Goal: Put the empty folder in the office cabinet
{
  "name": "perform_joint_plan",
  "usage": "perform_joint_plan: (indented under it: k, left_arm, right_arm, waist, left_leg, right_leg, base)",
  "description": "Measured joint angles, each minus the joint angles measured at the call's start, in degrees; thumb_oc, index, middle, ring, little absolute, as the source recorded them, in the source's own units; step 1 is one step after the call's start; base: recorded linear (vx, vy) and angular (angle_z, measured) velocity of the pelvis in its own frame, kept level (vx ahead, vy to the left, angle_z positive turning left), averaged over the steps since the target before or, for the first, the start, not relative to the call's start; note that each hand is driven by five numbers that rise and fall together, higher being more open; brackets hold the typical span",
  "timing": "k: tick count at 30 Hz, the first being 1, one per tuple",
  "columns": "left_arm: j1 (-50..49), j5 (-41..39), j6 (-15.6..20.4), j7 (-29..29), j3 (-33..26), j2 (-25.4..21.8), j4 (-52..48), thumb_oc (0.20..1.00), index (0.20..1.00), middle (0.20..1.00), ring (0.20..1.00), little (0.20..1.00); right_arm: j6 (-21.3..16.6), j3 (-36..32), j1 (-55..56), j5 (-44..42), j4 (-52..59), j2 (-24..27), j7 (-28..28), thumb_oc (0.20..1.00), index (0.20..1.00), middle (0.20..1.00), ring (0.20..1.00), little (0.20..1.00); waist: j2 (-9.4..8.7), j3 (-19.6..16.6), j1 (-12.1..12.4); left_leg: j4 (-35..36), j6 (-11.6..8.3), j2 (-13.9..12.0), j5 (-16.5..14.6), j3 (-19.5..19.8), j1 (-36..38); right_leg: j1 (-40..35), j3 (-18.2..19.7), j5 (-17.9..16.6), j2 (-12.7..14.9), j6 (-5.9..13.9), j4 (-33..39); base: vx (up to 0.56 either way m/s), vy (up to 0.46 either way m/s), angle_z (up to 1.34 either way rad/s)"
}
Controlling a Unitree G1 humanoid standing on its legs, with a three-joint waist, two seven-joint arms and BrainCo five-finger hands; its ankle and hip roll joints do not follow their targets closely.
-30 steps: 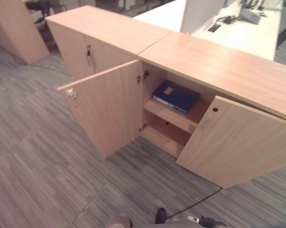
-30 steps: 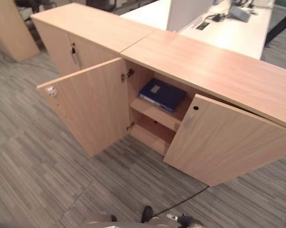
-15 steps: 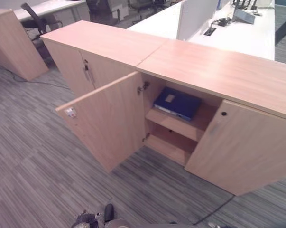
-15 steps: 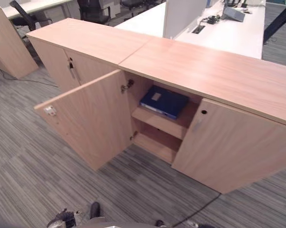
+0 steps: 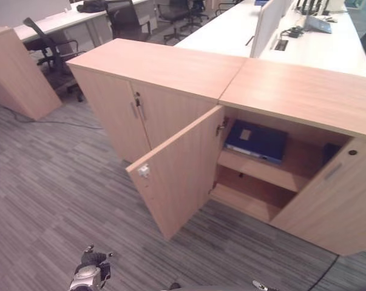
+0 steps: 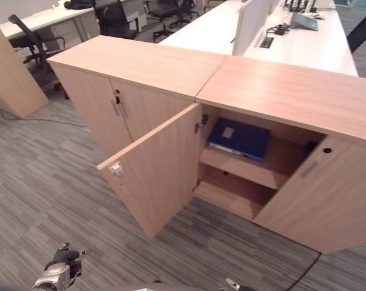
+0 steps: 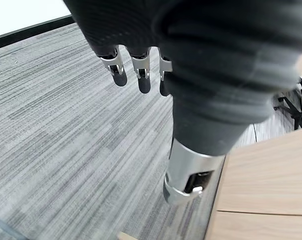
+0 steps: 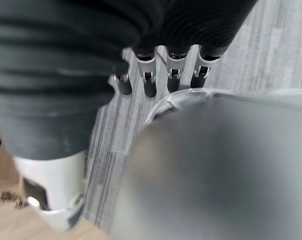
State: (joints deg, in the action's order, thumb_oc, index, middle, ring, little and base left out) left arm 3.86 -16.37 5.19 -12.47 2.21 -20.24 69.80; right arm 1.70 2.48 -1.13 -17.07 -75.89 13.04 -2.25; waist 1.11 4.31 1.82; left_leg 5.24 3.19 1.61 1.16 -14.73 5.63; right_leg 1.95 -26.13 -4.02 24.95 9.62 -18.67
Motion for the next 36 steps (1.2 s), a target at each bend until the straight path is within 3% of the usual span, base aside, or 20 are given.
perform_joint_plan:
  k: [3, 5, 6, 7, 8, 9, 11, 12, 13, 16, 17, 18, 20, 22, 23, 27, 30, 36]
  left_arm:
    - [-1.91, 0.0, -0.3, 0.16, -0.03, 0.5, -0.68, 1.0, 1.0, 1.0, 1.0, 1.0]
    - [-2.12, 0.0, -0.41, 0.5, -0.74, -0.36, -1.65, 1.0, 1.0, 1.0, 1.0, 1.0]
    - [-3.73, -0.17, -3.59, 3.33, -5.4, -5.87, -10.32, 1.0, 1.0, 1.0, 1.0, 1.0]
    - [-6.87, 0.72, -2.56, 1.41, -5.73, -8.03, -20.22, 1.0, 1.0, 1.0, 1.0, 1.0]
    - [-8.16, 2.28, -0.58, 0.09, -6.87, -9.22, -28.81, 1.0, 1.0, 1.0, 1.0, 1.0]
    - [-7.98, 3.29, 0.82, 0.22, -7.01, -9.02, -31.89, 1.0, 1.0, 1.0, 1.0, 1.0]
    - [-7.81, 4.46, 0.94, 0.3, -7.69, -6.23, -34.09, 1.0, 1.0, 1.0, 1.0, 1.0]
    - [-8.43, 4.43, 0.24, 0.1, -9.41, -3.3, -35.22, 1.0, 1.0, 1.0, 1.0, 1.0]
    - [-9.23, 4.43, -0.57, 0.38, -8.87, -2.2, -34.89, 1.0, 1.0, 1.0, 1.0, 1.0]
    - [-10.53, 4.42, -1.55, 0.7, -8.82, 0.02, -34.99, 1.0, 1.0, 1.0, 1.0, 1.0]
    - [-10.96, 4.3, -2.26, 1.2, -8.9, 0.13, -36.25, 1.0, 1.0, 1.0, 1.0, 1.0]
    - [-10.08, 3.77, -2.62, 0.92, -9.53, 0.11, -35.99, 1.0, 1.0, 1.0, 1.0, 1.0]
    - [-9.48, 3.64, -2.89, 0.75, -9.7, -0.22, -36.37, 1.0, 1.0, 1.0, 1.0, 1.0]
    - [-11.23, 3.66, -2.83, 1.81, -9.45, -0.02, -36.82, 1.0, 1.0, 1.0, 1.0, 1.0]
    - [-11.23, 3.68, -2.88, 2.24, -8.97, 0.11, -36.76, 1.0, 1.0, 1.0, 1.0, 1.0]
    - [-11.11, 3.71, -2.86, 2.84, -9.1, -0.38, -37.49, 1.0, 1.0, 1.0, 1.0, 1.0]
    - [-11.0, 3.74, -3.34, 3.1, -8.88, -0.71, -37.5, 1.0, 1.0, 1.0, 1.0, 1.0]
    - [-11.18, 3.77, -4.37, 3.39, -8.18, -0.63, -37.69, 1.0, 1.0, 1.0, 1.0, 1.0]
  right_arm:
    - [-0.48, 2.82, -0.63, -0.04, 1.18, -0.01, 0.18, 1.0, 1.0, 1.0, 1.0, 1.0]
    - [-0.67, 3.79, -1.38, -0.01, 0.53, 0.22, 0.22, 1.0, 1.0, 1.0, 1.0, 1.0]
    - [-0.52, 2.16, -0.6, -0.01, 0.7, 1.02, 0.96, 1.0, 1.0, 1.0, 1.0, 1.0]
    - [-1.02, 2.36, -0.48, 0.05, 0.58, 1.52, 0.59, 1.0, 1.0, 1.0, 1.0, 1.0]
    - [-0.91, 2.27, 0.56, 0.13, 0.4, 2.06, 0.27, 1.0, 1.0, 1.0, 1.0, 1.0]
    - [-0.85, 2.17, 0.99, 0.16, -0.49, 1.97, 0.3, 1.0, 1.0, 1.0, 1.0, 1.0]
    - [-0.45, 1.11, 0.56, 0.16, -1.04, 1.93, 0.12, 1.0, 1.0, 1.0, 1.0, 1.0]
    - [0.03, 0.73, 0.04, 0.17, -0.92, 1.21, 0.04, 1.0, 1.0, 1.0, 1.0, 1.0]
    - [0.08, 1.27, 0.02, 0.21, -0.57, 1.65, -0.1, 1.0, 1.0, 1.0, 1.0, 1.0]
    - [0.23, 1.31, -0.15, 0.31, -0.3, 2.93, -0.2, 1.0, 1.0, 1.0, 1.0, 1.0]
    - [0.27, 1.04, 1.13, 0.51, -0.51, 3.65, 0.12, 1.0, 1.0, 1.0, 1.0, 1.0]
    - [0.2, -0.08, 1.77, 0.89, -0.71, 4.78, 0.23, 1.0, 1.0, 1.0, 1.0, 1.0]
    - [0.37, -0.81, 3.59, 0.9, -0.76, 5.58, 0.15, 1.0, 1.0, 1.0, 1.0, 1.0]
    - [0.49, -3.07, 5.83, 0.93, -1.14, 6.11, 0.27, 1.0, 1.0, 1.0, 1.0, 1.0]
    - [0.52, -3.1, 6.35, 0.92, -1.09, 6.3, 0.32, 1.0, 1.0, 1.0, 1.0, 1.0]
    - [1.34, -3.07, 5.85, 0.93, -1.11, 4.08, 1.17, 1.0, 1.0, 1.0, 1.0, 1.0]
    - [1.4, -3.08, 5.48, 0.94, -1.09, 3.39, 1.57, 1.0, 1.0, 1.0, 1.0, 1.0]
    - [1.42, -3.07, 5.38, 0.94, -1.0, 3.42, 1.63, 1.0, 1.0, 1.0, 1.0, 1.0]
  waist:
    - [-0.62, 0.55, 0.03]
    - [-1.08, 0.71, 0.74]
    - [-1.42, 1.1, 0.39]
    - [-1.95, 1.25, 1.13]
    - [-1.37, 1.51, 2.09]
    - [-1.55, 1.14, 2.21]
    - [-0.78, 1.13, 1.95]
    - [-2.92, 1.89, 2.41]
    - [-3.49, 2.07, 2.51]
    - [-2.9, 1.94, 1.93]
    - [-2.29, 1.22, 2.28]
    - [-2.14, 1.18, 2.14]
    - [-1.25, 0.7, 1.36]
    - [0.76, -0.73, 1.6]
    - [1.45, -1.31, 1.31]
    - [0.34, -1.66, 1.64]
    - [-0.39, -2.12, 1.59]
    - [-0.37, -2.17, 1.39]
  left_leg:
    - [-0.04, -0.59, -1.1, -0.16, -2.44, -0.21]
    - [-0.04, -1.76, -1.85, 0.08, -3.38, 0.11]
    - [-0.47, -2.78, -2.68, -0.61, -4.15, 0.79]
    - [-2.08, -3.7, -3.79, -1.24, -4.17, 0.39]
    - [-4.99, -4.83, -4.87, -2.63, -4.12, -0.82]
    - [-6.75, -5.2, -5.4, -3.16, -3.61, -1.06]
    - [-14.8, -7.34, -7.78, -4.51, -3.24, -3.85]
    - [-29.49, -8.0, -10.15, -5.09, -1.19, -11.63]
    - [-29.03, -8.64, -10.77, -5.32, 1.01, -13.14]
    - [-18.35, -10.14, -13.49, -3.72, 6.13, -13.22]
    - [-9.48, -11.42, -13.31, -2.22, 11.19, -11.03]
    - [-7.12, -11.38, -12.74, 0.07, 11.19, -10.75]
    - [-6.48, -11.08, -12.21, 1.44, 9.96, -9.42]
    - [-1.58, -8.75, -11.2, 4.38, 8.05, -2.77]
    - [-0.27, -10.01, -11.15, 4.28, 7.28, -1.93]
    - [-0.13, -8.83, -8.42, 3.65, 5.79, -1.69]
    - [-0.09, -7.69, -6.84, 2.89, 4.95, -0.88]
    - [-0.04, -7.14, -6.85, 2.49, 3.95, -0.38]
  right_leg:
    - [4.01, -2.07, 7.9, -6.65, -1.01, -2.19]
    - [3.49, -4.65, 9.57, -10.41, -2.54, 2.22]
    - [2.73, -4.34, 10.81, -12.37, -5.49, 4.44]
    - [1.72, -4.52, 10.85, -13.48, -5.61, 5.23]
    - [1.2, -4.29, 11.04, -14.24, -5.93, 5.92]
    - [0.13, -4.35, 10.31, -15.02, -6.55, 7.53]
    - [-0.33, -4.27, 11.07, -16.53, -8.43, 9.02]
    - [-1.17, -2.67, 9.98, -16.98, -9.4, 11.57]
    - [-1.84, -2.3, 8.92, -17.51, -8.06, 13.12]
    - [-3.51, -2.11, 8.34, -20.09, -7.81, 15.24]
    - [-4.02, 0.19, 7.81, -21.95, -8.04, 16.78]
    - [-4.61, -0.05, 7.03, -22.45, -8.93, 17.83]
    - [-5.8, 0.03, 6.91, -22.97, -8.88, 19.07]
    - [-8.22, 1.0, 6.65, -23.61, -8.09, 20.16]
    - [-8.1, 1.1, 6.84, -23.58, -7.57, 20.24]
    - [-8.47, 2.88, 5.22, -21.17, -5.21, 21.85]
    - [-8.85, 3.71, 4.82, -19.67, -4.6, 22.57]
    - [-8.9, 4.93, 4.24, -19.76, -4.11, 23.35]
  base:
    - [0.0, -0.051, -0.31]
    - [0.07, -0.163, -0.39]
    - [0.05, -0.182, -0.33]
    - [0.03, -0.228, -0.26]
    - [0.01, -0.164, -0.1]
    - [0.01, -0.213, 0.02]
    - [0.01, -0.055, -0.27]
    - [0.02, 0.063, -0.76]
    - [0.06, 0.099, -0.9]
    - [0.11, 0.075, -0.51]
    - [0.08, 0.138, -0.71]
    - [0.12, 0.177, -0.58]
    - [0.14, 0.124, -0.16]
    - [0.05, 0.074, -0.13]
    - [0.03, 0.074, 0.0]
    - [0.02, 0.054, -0.13]
    - [0.02, 0.055, -0.13]
    - [0.0, 0.021, -0.1]
